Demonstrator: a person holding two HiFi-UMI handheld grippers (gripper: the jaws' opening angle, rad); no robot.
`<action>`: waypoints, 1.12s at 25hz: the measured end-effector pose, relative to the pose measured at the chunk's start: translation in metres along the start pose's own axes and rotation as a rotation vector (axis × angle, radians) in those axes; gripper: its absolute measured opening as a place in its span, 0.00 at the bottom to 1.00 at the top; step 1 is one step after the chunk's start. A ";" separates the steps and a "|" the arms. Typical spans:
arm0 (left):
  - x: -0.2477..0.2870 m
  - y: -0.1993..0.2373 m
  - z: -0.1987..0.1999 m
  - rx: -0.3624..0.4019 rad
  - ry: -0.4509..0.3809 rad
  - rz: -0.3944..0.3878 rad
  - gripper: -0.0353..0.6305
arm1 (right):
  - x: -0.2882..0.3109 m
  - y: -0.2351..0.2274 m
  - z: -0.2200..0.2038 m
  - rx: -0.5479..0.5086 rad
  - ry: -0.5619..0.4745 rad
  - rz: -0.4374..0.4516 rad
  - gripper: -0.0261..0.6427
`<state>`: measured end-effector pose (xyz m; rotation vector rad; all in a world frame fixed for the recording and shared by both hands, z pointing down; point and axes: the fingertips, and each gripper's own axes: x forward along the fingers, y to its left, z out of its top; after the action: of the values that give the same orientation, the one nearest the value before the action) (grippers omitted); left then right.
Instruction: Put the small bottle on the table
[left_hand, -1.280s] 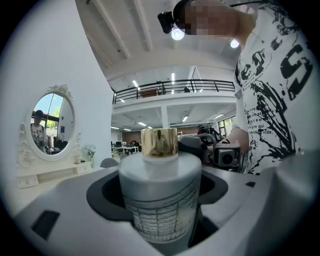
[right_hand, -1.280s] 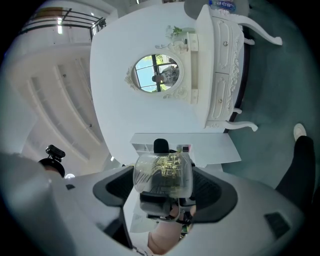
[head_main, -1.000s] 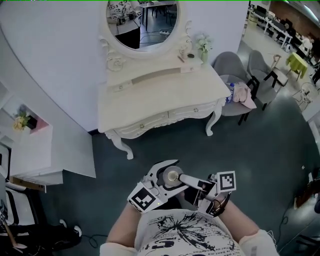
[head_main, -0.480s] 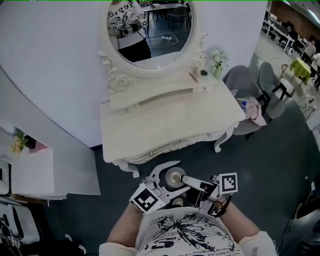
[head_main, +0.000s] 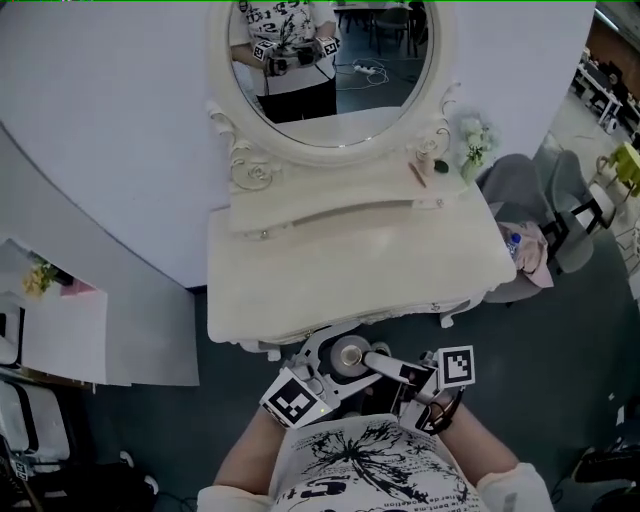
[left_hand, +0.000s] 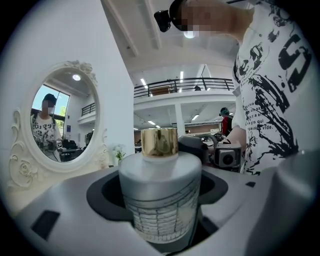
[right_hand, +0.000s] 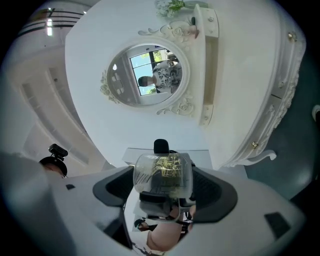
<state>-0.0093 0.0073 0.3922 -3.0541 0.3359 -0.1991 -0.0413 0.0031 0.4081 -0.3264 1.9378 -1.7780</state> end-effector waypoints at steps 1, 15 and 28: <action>0.007 0.011 0.001 0.000 -0.011 0.018 0.58 | 0.002 -0.001 0.012 0.003 0.020 0.004 0.59; 0.105 0.152 -0.001 0.001 0.014 0.239 0.58 | 0.021 -0.011 0.177 0.008 0.242 0.012 0.59; 0.133 0.198 -0.072 -0.077 0.081 0.271 0.58 | 0.028 -0.084 0.220 0.118 0.323 0.006 0.59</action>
<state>0.0674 -0.2188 0.4648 -3.0362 0.7728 -0.3011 0.0330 -0.2114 0.4776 0.0096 2.0282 -2.0324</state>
